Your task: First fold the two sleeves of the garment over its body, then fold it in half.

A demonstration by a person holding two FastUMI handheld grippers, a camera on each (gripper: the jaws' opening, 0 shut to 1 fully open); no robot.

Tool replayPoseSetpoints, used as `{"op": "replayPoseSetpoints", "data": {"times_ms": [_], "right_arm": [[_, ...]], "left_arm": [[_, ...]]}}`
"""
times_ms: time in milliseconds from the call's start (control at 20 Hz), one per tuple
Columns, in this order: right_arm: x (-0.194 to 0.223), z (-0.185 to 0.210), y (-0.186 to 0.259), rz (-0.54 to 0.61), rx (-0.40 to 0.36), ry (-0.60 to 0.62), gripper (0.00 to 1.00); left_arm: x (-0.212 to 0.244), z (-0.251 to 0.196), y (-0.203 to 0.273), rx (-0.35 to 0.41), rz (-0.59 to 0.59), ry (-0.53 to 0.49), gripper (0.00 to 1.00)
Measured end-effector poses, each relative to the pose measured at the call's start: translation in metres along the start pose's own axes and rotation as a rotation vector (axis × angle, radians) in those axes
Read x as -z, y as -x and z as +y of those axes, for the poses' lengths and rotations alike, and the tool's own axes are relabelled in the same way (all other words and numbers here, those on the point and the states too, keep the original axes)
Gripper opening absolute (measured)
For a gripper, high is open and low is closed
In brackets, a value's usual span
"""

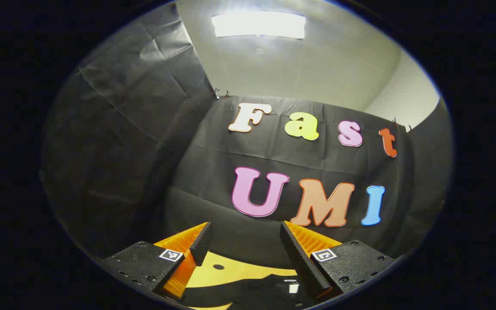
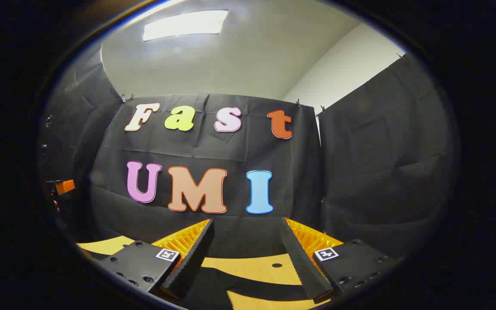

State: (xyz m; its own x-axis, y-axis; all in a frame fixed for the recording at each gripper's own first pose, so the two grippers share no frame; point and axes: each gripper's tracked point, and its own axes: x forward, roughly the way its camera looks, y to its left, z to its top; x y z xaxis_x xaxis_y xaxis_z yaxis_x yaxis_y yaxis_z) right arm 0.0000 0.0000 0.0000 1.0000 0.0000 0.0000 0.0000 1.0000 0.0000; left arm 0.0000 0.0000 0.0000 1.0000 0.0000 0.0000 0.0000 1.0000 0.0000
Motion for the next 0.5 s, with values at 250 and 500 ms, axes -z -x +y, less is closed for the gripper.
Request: {"op": "replayPoseSetpoints", "data": {"times_ms": [250,500], "right_arm": [[-0.006,-0.02,0.017,-0.007,0.074,-0.002,0.98],[-0.007,-0.032,0.024,-0.003,0.116,-0.056,0.99]], "left_arm": [[0.018,-0.024,-0.005,0.063,0.036,0.056,0.92],[0.015,-0.018,-0.006,0.07,0.04,0.019,0.93]]}}
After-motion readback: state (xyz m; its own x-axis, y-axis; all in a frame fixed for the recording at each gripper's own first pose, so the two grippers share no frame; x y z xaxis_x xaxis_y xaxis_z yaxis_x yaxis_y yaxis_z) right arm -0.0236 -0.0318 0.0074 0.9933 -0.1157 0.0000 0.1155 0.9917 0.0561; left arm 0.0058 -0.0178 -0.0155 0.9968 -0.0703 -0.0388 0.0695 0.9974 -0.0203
